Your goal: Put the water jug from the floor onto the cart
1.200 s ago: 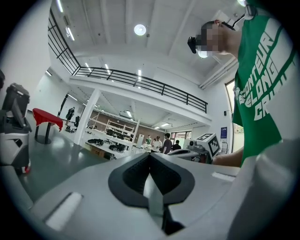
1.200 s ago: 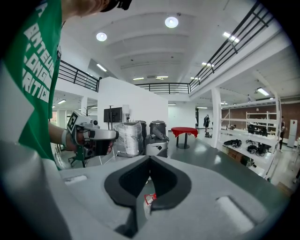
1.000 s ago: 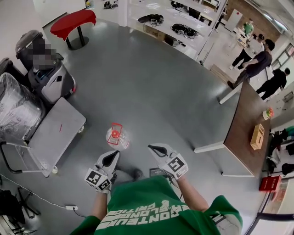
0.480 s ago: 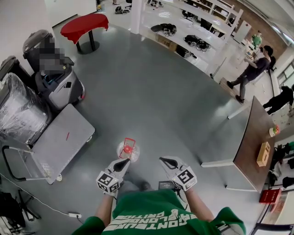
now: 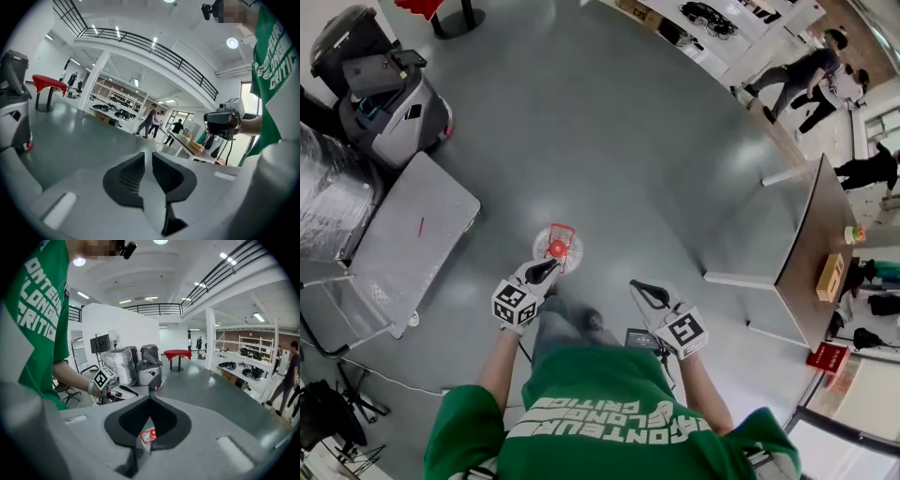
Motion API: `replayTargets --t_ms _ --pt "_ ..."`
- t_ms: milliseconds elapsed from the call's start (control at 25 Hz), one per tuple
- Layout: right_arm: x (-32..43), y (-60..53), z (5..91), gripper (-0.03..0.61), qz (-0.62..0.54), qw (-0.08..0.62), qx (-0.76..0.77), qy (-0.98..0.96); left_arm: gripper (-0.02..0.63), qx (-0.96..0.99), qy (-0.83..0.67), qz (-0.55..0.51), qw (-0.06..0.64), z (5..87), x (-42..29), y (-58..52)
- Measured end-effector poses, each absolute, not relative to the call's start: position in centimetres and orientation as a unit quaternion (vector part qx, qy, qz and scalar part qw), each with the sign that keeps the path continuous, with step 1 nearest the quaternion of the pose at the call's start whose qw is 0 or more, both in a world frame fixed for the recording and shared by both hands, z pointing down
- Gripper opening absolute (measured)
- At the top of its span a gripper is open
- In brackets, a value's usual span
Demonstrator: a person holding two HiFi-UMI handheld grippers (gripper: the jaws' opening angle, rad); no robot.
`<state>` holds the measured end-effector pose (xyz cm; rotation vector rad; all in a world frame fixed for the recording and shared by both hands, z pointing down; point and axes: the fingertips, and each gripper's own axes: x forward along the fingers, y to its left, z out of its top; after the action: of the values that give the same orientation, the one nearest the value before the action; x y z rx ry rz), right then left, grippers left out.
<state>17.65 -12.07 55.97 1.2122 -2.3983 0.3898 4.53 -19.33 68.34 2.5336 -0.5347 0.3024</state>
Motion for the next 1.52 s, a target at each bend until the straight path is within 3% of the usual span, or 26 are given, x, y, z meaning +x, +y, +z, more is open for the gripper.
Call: replayTargets --t_ms 480,680,880,1520 --pt "17.4 -11.2 56.5 -0.008 0.194 0.244 0.485 -0.817 0.193 0.909 -0.159 0.244 0.298 81.6 3.7 -23.0" --pt "17.2 -10.2 57.0 -0.008 0.209 0.254 0.499 -0.802 0.211 0.908 -0.142 0.294 0.265 86.0 3.8 -23.5" --pt "16.9 -8.7 57.2 -0.008 0.22 0.25 0.511 -0.793 0.272 0.901 -0.113 0.353 0.223 90.6 4.5 -22.6" --pt "16.1 -2.3 61.1 -0.008 0.291 0.277 0.509 -0.761 0.33 0.855 -0.045 0.498 0.136 103.1 5.7 -19.6"
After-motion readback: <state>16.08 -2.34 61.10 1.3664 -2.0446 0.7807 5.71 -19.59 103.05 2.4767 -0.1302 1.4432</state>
